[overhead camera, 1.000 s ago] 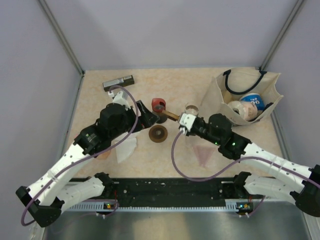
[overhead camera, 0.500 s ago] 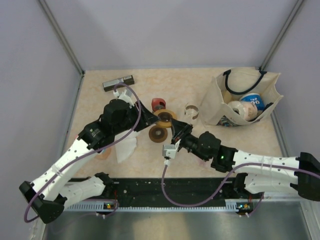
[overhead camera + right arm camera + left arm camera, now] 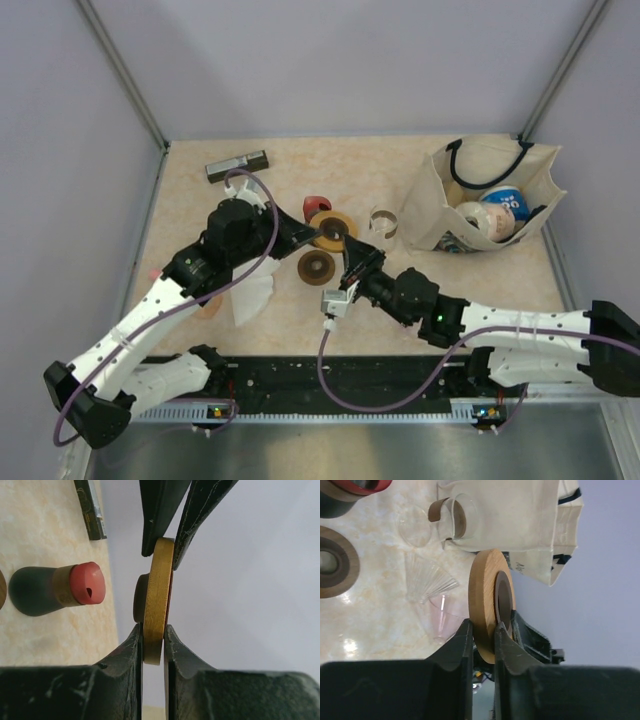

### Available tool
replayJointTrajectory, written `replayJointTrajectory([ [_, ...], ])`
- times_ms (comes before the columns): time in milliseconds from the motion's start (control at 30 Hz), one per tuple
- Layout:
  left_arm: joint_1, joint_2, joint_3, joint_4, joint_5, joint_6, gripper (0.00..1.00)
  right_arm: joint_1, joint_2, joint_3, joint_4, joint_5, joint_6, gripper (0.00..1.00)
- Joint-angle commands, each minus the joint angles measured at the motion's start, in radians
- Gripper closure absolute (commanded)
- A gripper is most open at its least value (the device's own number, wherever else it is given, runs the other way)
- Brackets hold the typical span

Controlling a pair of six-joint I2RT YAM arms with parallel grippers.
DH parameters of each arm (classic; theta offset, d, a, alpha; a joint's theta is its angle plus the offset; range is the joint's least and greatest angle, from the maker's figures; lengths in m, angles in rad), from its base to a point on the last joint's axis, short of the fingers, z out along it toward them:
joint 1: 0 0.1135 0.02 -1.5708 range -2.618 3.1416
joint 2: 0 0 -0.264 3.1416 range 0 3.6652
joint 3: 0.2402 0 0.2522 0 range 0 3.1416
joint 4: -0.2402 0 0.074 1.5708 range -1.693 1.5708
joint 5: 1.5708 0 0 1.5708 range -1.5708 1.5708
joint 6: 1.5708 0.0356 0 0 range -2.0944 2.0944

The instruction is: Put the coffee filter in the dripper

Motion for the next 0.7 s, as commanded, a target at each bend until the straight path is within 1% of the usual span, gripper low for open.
replayJointTrajectory([
  [0, 0.004, 0.000, -0.021, 0.111, 0.020, -0.012, 0.95, 0.038, -0.016, -0.001, 0.118, -0.030, 0.022, 1.00],
  [33, 0.006, 0.000, -0.034, 0.127, 0.022, -0.020, 1.00, 0.040, -0.024, -0.003, 0.120, -0.044, 0.049, 0.98],
  [100, 0.012, -0.012, -0.067, 0.183, 0.031, -0.035, 1.00, 0.038, -0.045, -0.007, 0.109, -0.072, 0.105, 0.87],
  [133, 0.018, -0.019, -0.086, 0.216, 0.032, -0.047, 1.00, 0.040, -0.052, -0.009, 0.108, -0.080, 0.141, 0.76],
  [167, 0.021, -0.033, -0.107, 0.242, 0.031, -0.058, 1.00, 0.040, -0.064, -0.011, 0.103, -0.084, 0.172, 0.61],
  [200, 0.024, -0.045, -0.122, 0.265, 0.028, -0.066, 1.00, 0.038, -0.076, -0.011, 0.094, -0.089, 0.204, 0.52],
  [233, 0.027, -0.058, -0.133, 0.277, 0.023, -0.073, 1.00, 0.038, -0.094, -0.011, 0.088, -0.093, 0.241, 0.28],
  [267, 0.030, -0.064, -0.142, 0.283, 0.014, -0.077, 1.00, 0.038, -0.104, -0.014, 0.083, -0.099, 0.269, 0.12],
  [300, 0.034, -0.073, -0.147, 0.286, 0.008, -0.075, 1.00, 0.038, -0.125, -0.015, 0.074, -0.107, 0.298, 0.01],
  [433, 0.040, -0.090, -0.149, 0.291, -0.014, -0.063, 1.00, 0.038, -0.197, -0.026, 0.025, -0.159, 0.396, 0.01],
  [533, 0.057, -0.104, -0.147, 0.291, -0.058, -0.037, 1.00, 0.040, -0.258, -0.020, -0.053, -0.188, 0.511, 0.01],
  [600, 0.089, -0.104, -0.150, 0.294, -0.077, -0.029, 1.00, 0.038, -0.301, -0.017, -0.081, -0.166, 0.632, 0.01],
  [667, 0.147, -0.087, -0.159, 0.320, -0.046, -0.026, 1.00, 0.038, -0.326, 0.006, -0.115, -0.045, 0.830, 0.01],
])
